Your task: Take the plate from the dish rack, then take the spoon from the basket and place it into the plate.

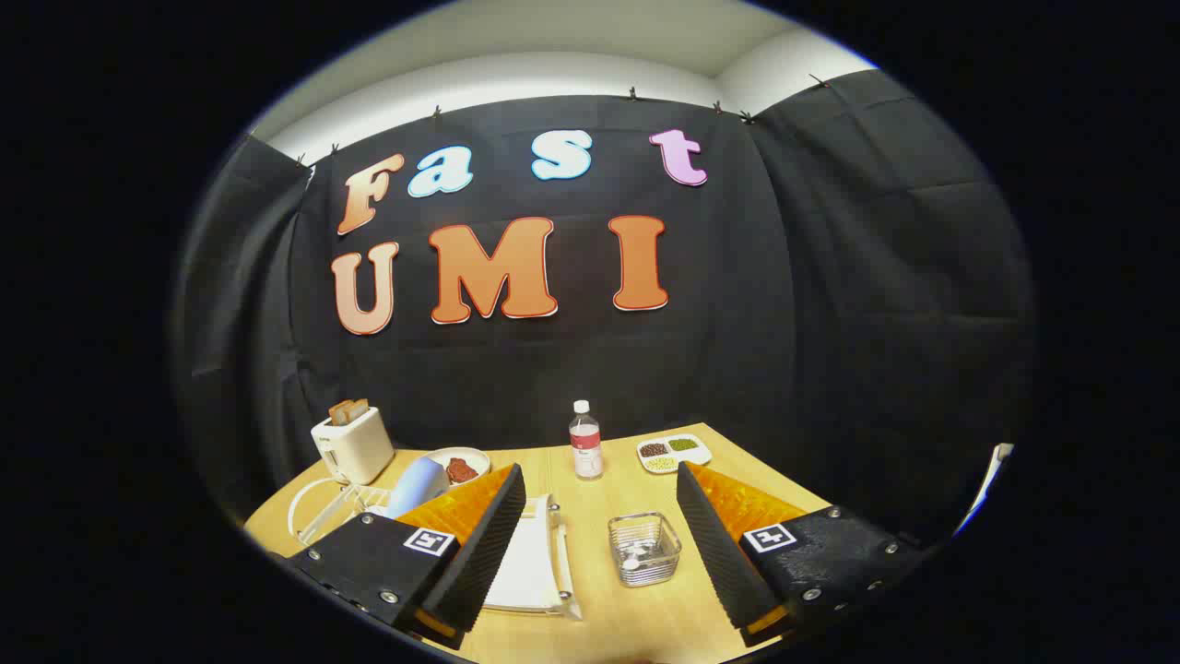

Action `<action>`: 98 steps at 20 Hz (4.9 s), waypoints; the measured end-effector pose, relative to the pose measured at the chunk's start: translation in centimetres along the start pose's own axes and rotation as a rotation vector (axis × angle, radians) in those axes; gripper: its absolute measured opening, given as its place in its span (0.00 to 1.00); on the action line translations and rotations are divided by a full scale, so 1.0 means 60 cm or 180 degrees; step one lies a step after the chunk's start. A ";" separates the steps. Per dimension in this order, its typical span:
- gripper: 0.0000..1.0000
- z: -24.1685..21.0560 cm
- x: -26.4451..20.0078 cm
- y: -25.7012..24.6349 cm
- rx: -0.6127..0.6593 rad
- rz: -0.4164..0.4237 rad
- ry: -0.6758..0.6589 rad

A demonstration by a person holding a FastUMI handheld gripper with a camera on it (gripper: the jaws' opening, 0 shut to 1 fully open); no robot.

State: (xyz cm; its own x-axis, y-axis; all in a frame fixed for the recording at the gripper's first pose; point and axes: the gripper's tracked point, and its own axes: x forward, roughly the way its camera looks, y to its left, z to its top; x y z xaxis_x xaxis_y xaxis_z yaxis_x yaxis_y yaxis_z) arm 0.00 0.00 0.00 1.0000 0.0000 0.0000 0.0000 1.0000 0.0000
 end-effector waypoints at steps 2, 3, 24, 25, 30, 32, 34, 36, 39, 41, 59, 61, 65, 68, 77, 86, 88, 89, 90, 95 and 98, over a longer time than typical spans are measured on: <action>0.98 -0.001 -0.009 0.015 -0.0047 -0.0064 0.0050; 0.98 0.003 -0.017 0.022 -0.0063 -0.0089 0.0046; 0.98 -0.012 -0.039 0.151 -0.0186 0.0085 0.0305; 0.98 -0.012 -0.035 0.160 -0.0204 0.0102 0.0319; 0.98 -0.026 0.004 0.203 -0.0392 0.0191 0.0437; 0.98 -0.041 0.019 0.224 -0.0430 0.0244 0.0543; 0.98 -0.057 0.036 0.247 -0.0438 0.0302 0.0637; 0.98 -0.076 0.052 0.265 -0.0502 0.0324 0.0726; 0.96 -0.099 0.082 0.283 -0.0645 0.0293 0.0833; 0.90 -0.113 0.100 0.293 -0.0694 0.0264 0.0881; 0.13 -0.140 0.173 0.291 -0.1087 -0.0401 0.1181; 0.13 -0.134 0.170 0.292 -0.1127 -0.0388 0.1179; 0.12 -0.136 0.170 0.287 -0.1087 -0.0403 0.1198; 0.12 -0.134 0.169 0.288 -0.1080 -0.0396 0.1193; 0.12 -0.091 0.173 0.288 -0.1184 -0.0426 0.1005; 0.12 -0.062 0.121 0.229 -0.0770 -0.0379 0.1051; 0.12 -0.064 0.103 0.209 -0.0684 -0.0371 0.1086; 0.12 -0.068 0.094 0.199 -0.0648 -0.0366 0.1104; 0.12 -0.071 0.084 0.187 -0.0605 -0.0375 0.1122; 0.12 -0.094 0.029 0.141 -0.0354 -0.0348 0.1240; 0.12 -0.112 -0.006 0.112 -0.0252 -0.0356 0.1292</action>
State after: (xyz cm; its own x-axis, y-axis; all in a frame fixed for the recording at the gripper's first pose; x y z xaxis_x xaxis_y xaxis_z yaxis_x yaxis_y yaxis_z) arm -0.37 6.74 -6.73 0.9128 -0.1242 -0.3892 0.0925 0.9908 -0.0991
